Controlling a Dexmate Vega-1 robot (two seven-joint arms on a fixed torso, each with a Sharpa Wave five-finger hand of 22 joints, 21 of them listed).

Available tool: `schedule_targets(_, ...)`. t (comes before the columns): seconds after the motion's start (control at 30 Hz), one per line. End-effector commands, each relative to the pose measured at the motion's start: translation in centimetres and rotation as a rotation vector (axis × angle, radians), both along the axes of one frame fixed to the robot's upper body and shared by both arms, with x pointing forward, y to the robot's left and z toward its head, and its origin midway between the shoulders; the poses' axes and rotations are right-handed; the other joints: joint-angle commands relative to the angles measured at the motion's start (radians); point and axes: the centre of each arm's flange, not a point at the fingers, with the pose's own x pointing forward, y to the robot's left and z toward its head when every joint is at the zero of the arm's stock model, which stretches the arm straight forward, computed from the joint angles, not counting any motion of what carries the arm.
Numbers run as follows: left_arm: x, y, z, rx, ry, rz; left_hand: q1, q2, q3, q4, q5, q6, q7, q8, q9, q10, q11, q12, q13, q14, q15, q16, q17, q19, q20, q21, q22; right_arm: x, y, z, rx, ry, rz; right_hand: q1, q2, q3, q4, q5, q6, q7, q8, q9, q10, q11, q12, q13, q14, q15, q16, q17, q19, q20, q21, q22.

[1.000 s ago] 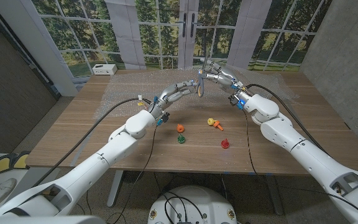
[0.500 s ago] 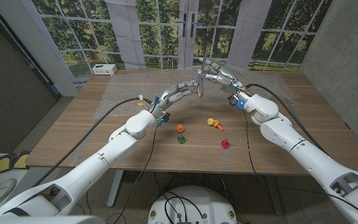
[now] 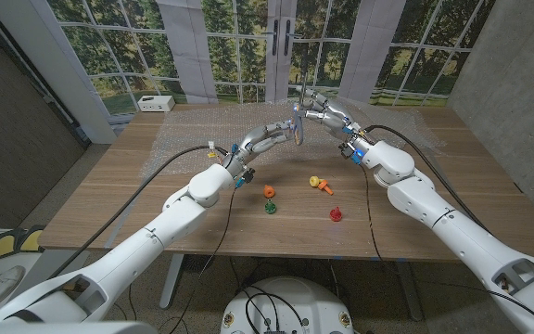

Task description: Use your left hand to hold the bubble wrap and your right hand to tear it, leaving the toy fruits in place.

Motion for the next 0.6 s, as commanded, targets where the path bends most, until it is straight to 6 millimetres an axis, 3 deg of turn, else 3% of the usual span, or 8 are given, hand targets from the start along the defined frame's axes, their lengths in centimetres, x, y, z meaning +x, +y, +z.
schedule_targets(0.03,-0.05,-0.32,-0.07,-0.003,0.005,0.003,0.006,0.001,-0.007,0.001,-0.004,0.001,-0.008,-0.002,0.003,0.007,0.006,-0.003,0.002,0.008,-0.01,0.002,0.003,0.003,0.007,0.002,0.003,-0.45,0.56,-0.13,0.015,-0.012,0.007,0.008,0.012,0.003,0.005,0.005,0.008,0.003,0.004,0.003,0.033,-0.026,0.189,0.034,0.007,-0.16,0.005,0.002,-0.001,-0.001,0.006,0.004)
schedule_targets(0.33,-0.11,-0.41,-0.11,-0.001,0.004,-0.002,0.009,0.007,-0.01,0.001,-0.005,0.008,-0.004,0.001,0.004,0.009,0.006,-0.004,0.003,0.012,-0.01,0.003,0.003,0.005,0.008,0.003,0.003,-0.72,1.04,0.0,0.027,-0.013,0.007,0.01,0.013,0.003,0.004,0.006,0.014,0.002,0.005,0.002,0.035,-0.028,0.192,0.034,0.008,-0.161,0.006,0.002,-0.001,0.001,0.006,0.004)
schedule_targets(0.4,-0.13,-0.42,-0.14,-0.006,0.002,-0.003,0.011,0.009,-0.012,0.001,-0.006,0.013,-0.013,0.002,0.005,0.011,0.007,-0.003,0.003,0.012,-0.01,0.002,0.003,0.006,0.008,0.003,0.003,-0.7,1.13,-0.06,0.025,-0.011,0.006,0.01,0.013,0.003,0.003,0.006,0.016,0.003,0.005,0.002,0.033,-0.03,0.192,0.035,0.009,-0.161,0.006,0.002,-0.001,0.0,0.006,0.004)
schedule_targets(0.47,-0.12,-0.43,-0.18,-0.01,0.002,-0.006,0.015,0.016,-0.015,0.002,-0.007,0.032,-0.04,0.008,0.005,0.011,0.008,-0.005,0.003,0.012,-0.008,0.002,0.003,0.006,0.011,0.003,0.003,-0.66,1.25,-0.12,0.023,-0.007,0.009,0.01,0.013,0.004,0.004,0.007,0.017,0.002,0.005,0.002,0.034,-0.03,0.192,0.035,0.009,-0.16,0.006,0.002,-0.002,-0.001,0.006,0.004)
schedule_targets(0.6,-0.15,-0.53,-0.14,-0.01,-0.003,-0.012,0.023,0.029,-0.015,0.002,-0.008,0.043,-0.057,0.01,0.005,0.013,0.009,-0.005,0.003,0.015,-0.009,0.002,0.002,0.007,0.013,0.004,0.004,-0.62,1.44,-0.22,0.013,-0.009,0.005,0.011,0.013,0.005,0.003,0.009,0.019,0.002,0.006,0.002,0.035,-0.031,0.192,0.033,0.008,-0.16,0.005,0.002,-0.002,0.0,0.006,0.004)
